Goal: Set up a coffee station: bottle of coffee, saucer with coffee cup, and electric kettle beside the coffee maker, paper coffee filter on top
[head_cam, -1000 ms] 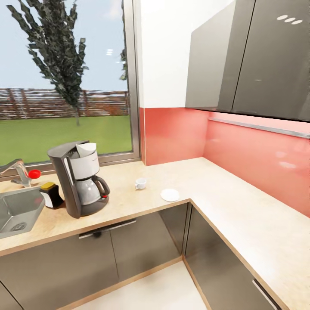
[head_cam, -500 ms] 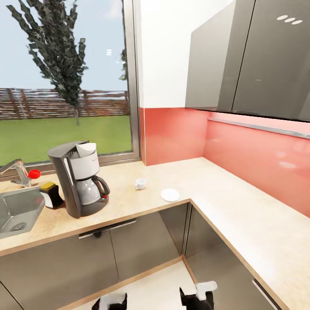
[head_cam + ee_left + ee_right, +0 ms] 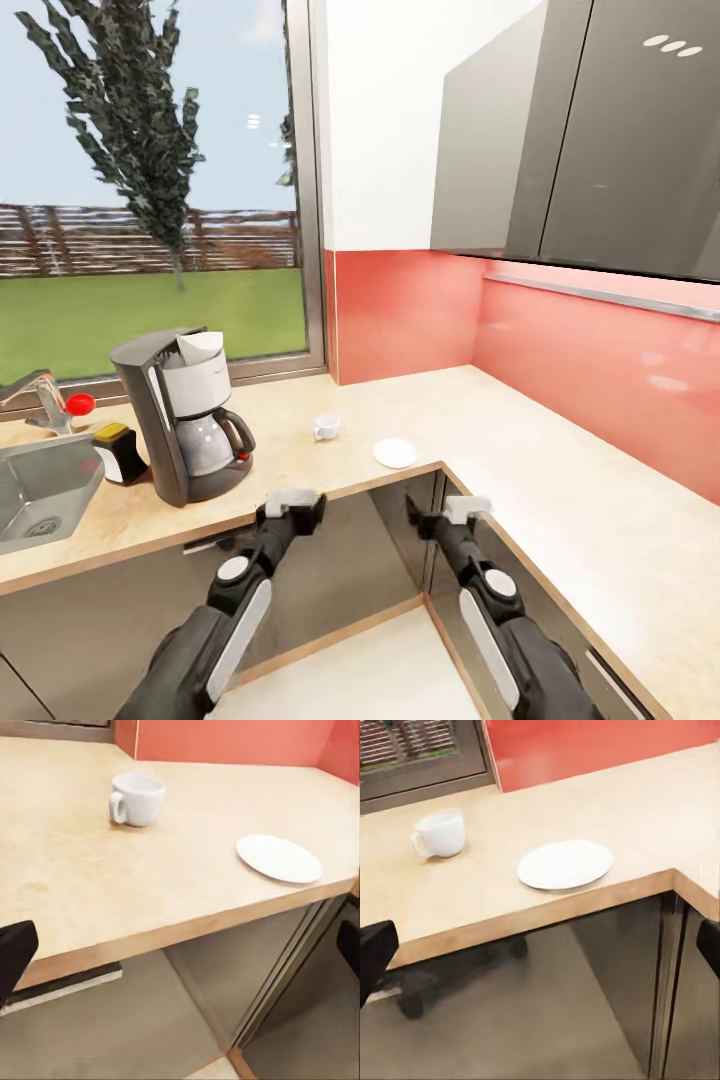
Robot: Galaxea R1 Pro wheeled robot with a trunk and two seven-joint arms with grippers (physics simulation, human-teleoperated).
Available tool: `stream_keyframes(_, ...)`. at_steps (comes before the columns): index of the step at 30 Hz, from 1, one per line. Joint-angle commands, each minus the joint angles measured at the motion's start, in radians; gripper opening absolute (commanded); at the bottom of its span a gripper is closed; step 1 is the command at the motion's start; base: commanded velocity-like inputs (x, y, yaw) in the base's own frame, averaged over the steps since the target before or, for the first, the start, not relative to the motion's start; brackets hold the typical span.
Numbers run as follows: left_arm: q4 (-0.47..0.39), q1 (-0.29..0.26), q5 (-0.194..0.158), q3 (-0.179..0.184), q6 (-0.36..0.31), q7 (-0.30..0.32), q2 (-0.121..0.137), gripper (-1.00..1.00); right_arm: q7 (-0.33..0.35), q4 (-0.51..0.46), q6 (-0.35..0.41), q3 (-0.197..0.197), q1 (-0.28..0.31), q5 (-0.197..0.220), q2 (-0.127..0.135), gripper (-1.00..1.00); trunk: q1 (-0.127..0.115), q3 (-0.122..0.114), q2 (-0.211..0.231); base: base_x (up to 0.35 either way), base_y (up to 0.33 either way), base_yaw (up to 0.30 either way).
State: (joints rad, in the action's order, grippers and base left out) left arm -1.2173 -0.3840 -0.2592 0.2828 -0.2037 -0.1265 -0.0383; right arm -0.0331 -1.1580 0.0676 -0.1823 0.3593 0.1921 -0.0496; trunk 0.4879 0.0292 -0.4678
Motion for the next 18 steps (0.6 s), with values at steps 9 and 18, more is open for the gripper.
stream_keyframes(9, 0.072, -0.243, -0.151, -0.102, -0.185, -0.006, 0.0, 1.0, -0.019, 0.041, 0.239, 0.103, 0.246, 0.119, 0.001, 1.0, 0.001, 0.003, -0.002, 0.0, 0.0, 0.0)
stream_keyframes(18, 0.202, -0.298, -0.219, -0.159, -0.224, -0.013, -0.005, 1.0, -0.157, 0.128, 0.312, 0.139, 0.32, 0.317, 0.001, 1.0, 0.001, 0.003, -0.002, 0.0, 0.0, 0.0)
